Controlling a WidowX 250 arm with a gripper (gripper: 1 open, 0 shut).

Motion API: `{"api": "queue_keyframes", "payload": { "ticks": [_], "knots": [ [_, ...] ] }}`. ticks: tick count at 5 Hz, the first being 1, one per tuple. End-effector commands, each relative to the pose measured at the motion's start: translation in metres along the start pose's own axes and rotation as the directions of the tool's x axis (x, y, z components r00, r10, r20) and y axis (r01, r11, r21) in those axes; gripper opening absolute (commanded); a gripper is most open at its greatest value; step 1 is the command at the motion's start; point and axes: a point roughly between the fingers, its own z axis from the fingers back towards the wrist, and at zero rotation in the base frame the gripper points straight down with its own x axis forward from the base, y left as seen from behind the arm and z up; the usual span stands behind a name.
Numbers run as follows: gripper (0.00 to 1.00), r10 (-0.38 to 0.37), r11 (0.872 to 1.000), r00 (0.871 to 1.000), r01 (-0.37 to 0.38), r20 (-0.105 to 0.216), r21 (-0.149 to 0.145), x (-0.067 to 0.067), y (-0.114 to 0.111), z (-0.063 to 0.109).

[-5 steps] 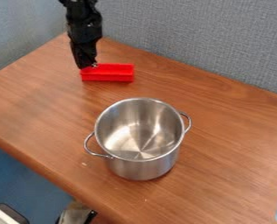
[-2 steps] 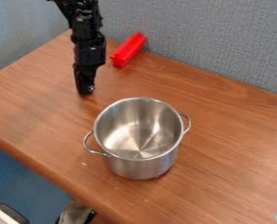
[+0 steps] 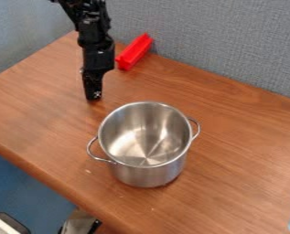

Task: Move the red object from the metal pot to the table

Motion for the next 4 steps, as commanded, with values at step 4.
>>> {"api": "queue_keyframes", "payload": {
  "ticks": [4],
  "knots": [
    [0.00, 0.013, 0.996, 1.000, -0.015, 0.024, 0.088, 0.042, -0.017, 0.015]
  ]
}}
